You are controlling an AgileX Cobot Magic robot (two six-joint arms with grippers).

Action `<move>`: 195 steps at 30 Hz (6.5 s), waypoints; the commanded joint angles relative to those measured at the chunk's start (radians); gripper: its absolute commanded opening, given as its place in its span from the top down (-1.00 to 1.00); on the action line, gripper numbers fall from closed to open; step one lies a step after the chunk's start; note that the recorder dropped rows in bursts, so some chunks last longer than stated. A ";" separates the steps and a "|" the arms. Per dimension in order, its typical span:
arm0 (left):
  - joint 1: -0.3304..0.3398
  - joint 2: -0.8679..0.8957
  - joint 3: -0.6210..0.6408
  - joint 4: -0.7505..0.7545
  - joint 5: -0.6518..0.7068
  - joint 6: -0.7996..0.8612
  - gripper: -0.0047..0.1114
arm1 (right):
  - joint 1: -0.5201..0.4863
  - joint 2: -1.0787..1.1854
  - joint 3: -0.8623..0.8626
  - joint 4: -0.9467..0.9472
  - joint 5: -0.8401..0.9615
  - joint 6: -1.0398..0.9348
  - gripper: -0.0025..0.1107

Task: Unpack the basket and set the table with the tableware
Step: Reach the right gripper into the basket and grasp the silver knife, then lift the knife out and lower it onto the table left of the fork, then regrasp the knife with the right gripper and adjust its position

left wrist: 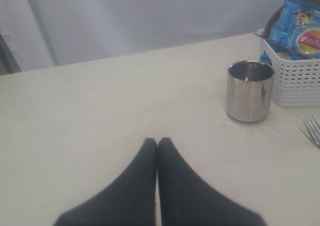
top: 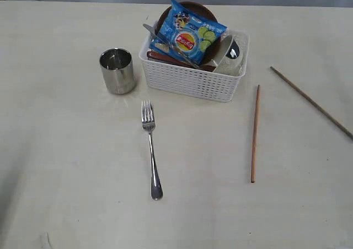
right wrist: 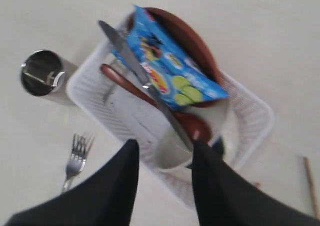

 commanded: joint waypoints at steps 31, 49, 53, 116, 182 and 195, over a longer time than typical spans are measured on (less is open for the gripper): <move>0.002 -0.003 0.002 -0.009 -0.007 0.000 0.92 | 0.323 0.548 -0.331 -0.509 -0.138 0.282 0.33; 0.002 -0.003 0.002 -0.009 -0.007 0.000 0.92 | 0.323 0.594 -0.331 -0.532 -0.137 0.261 0.33; 0.002 -0.003 0.002 -0.009 -0.007 0.000 0.92 | 0.323 0.614 -0.331 -0.554 -0.123 0.295 0.36; 0.002 -0.003 0.002 -0.009 -0.007 0.000 0.92 | 0.588 0.209 0.136 0.286 -0.236 0.467 0.96; 0.002 -0.003 0.002 -0.009 -0.007 0.000 0.92 | 0.648 0.367 0.112 0.037 -0.127 0.745 0.26; 0.002 -0.003 0.002 -0.009 -0.007 0.000 0.92 | 0.668 0.439 0.112 0.026 -0.139 0.889 0.26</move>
